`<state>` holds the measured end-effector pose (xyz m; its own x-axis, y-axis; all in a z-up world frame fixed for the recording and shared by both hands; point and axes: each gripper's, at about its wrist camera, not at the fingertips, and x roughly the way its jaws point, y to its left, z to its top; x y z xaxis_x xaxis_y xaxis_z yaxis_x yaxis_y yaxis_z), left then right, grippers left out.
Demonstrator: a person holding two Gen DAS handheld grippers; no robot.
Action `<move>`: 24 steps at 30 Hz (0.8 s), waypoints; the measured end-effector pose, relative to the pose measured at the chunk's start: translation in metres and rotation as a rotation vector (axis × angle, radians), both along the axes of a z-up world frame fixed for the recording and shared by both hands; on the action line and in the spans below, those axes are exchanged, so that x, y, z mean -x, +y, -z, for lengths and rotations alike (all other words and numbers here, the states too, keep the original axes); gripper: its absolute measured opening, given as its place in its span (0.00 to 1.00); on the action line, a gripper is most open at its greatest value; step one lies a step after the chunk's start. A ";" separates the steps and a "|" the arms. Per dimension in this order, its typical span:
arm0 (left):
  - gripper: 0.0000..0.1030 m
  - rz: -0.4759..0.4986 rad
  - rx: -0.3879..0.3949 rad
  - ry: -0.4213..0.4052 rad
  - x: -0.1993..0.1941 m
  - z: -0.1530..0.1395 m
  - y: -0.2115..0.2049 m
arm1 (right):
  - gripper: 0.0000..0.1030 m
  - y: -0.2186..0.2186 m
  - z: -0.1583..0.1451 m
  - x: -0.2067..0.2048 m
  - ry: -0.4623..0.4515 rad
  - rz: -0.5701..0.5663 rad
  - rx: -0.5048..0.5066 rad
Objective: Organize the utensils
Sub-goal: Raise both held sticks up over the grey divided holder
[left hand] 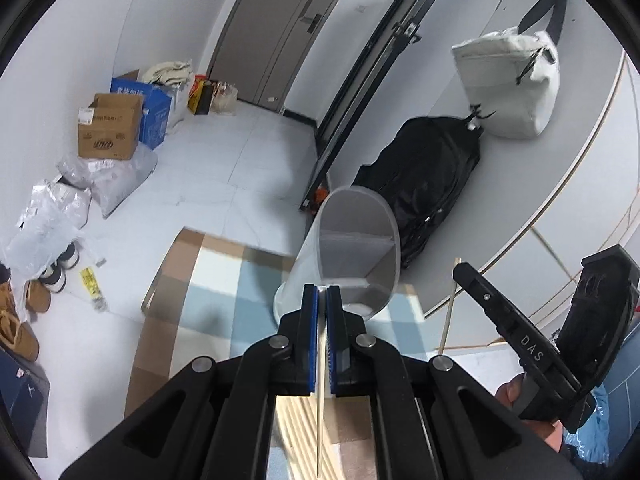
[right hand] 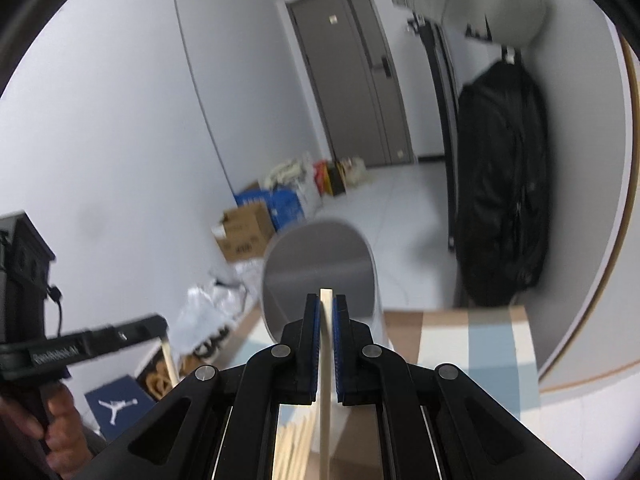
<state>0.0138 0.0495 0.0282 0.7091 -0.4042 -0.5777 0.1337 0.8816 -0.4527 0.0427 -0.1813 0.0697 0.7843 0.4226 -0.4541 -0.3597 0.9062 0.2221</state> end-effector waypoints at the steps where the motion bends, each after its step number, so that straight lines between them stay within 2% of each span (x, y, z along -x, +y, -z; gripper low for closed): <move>1: 0.00 0.000 -0.002 -0.011 -0.001 -0.006 -0.002 | 0.05 0.000 -0.004 -0.001 -0.009 -0.004 -0.007; 5: 0.00 0.004 -0.011 -0.069 -0.013 -0.032 -0.009 | 0.05 0.005 -0.031 -0.009 -0.092 -0.032 -0.006; 11: 0.00 -0.034 -0.008 -0.181 -0.063 -0.071 -0.012 | 0.05 0.013 -0.062 -0.053 -0.191 -0.038 -0.029; 14: 0.00 -0.063 -0.021 -0.241 -0.079 -0.081 -0.011 | 0.05 0.016 -0.075 -0.075 -0.246 -0.034 -0.038; 18: 0.00 -0.099 -0.018 -0.292 -0.095 -0.083 -0.007 | 0.05 0.022 -0.089 -0.096 -0.308 -0.036 -0.057; 24: 0.00 -0.097 -0.010 -0.311 -0.105 -0.075 0.001 | 0.05 0.033 -0.081 -0.126 -0.362 -0.033 -0.065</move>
<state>0.1189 0.0503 0.1030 0.8869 -0.3219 -0.3313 0.1796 0.9011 -0.3947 0.1690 -0.1485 0.1507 0.8747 0.4693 -0.1209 -0.4544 0.8809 0.1322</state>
